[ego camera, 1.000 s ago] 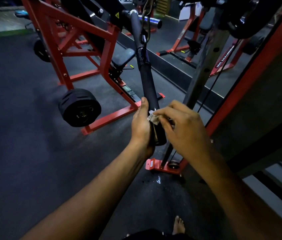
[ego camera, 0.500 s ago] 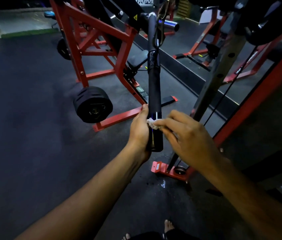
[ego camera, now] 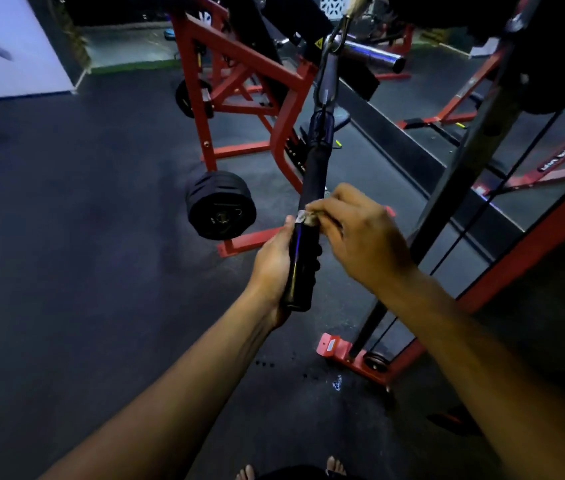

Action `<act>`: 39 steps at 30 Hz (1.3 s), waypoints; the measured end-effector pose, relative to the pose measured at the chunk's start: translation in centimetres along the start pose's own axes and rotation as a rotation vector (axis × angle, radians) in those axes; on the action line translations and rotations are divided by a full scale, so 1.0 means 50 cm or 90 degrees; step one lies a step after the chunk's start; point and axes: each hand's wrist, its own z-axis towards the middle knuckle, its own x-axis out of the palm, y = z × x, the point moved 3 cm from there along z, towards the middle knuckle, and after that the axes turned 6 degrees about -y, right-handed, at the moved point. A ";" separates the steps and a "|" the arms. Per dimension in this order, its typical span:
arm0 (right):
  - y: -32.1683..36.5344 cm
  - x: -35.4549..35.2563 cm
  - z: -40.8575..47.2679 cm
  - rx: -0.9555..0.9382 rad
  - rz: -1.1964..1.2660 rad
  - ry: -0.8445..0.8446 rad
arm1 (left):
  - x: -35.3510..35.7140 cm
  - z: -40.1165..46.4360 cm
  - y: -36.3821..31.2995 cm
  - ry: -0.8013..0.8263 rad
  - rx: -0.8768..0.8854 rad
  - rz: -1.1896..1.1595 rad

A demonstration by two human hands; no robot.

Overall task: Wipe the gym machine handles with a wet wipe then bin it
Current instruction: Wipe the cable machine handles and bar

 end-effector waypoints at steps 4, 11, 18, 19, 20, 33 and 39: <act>-0.002 -0.007 -0.019 -0.095 0.036 0.067 | 0.003 -0.017 -0.012 -0.013 0.001 0.016; -0.017 -0.005 0.004 -0.143 0.002 0.043 | 0.017 -0.044 -0.021 -0.085 0.036 0.069; -0.069 -0.011 0.047 -0.097 0.107 0.002 | 0.037 -0.063 -0.010 -0.134 0.062 0.111; -0.064 -0.010 0.042 -0.083 0.098 -0.008 | 0.043 -0.067 -0.009 -0.138 0.061 0.105; -0.063 -0.012 0.031 -0.089 0.094 -0.009 | 0.048 -0.072 -0.009 -0.139 0.059 0.102; -0.113 -0.062 0.037 -0.196 0.182 0.096 | 0.094 -0.104 0.018 -0.079 0.046 0.094; -0.109 -0.047 0.084 -0.172 0.140 0.100 | 0.106 -0.113 0.029 -0.077 0.057 0.106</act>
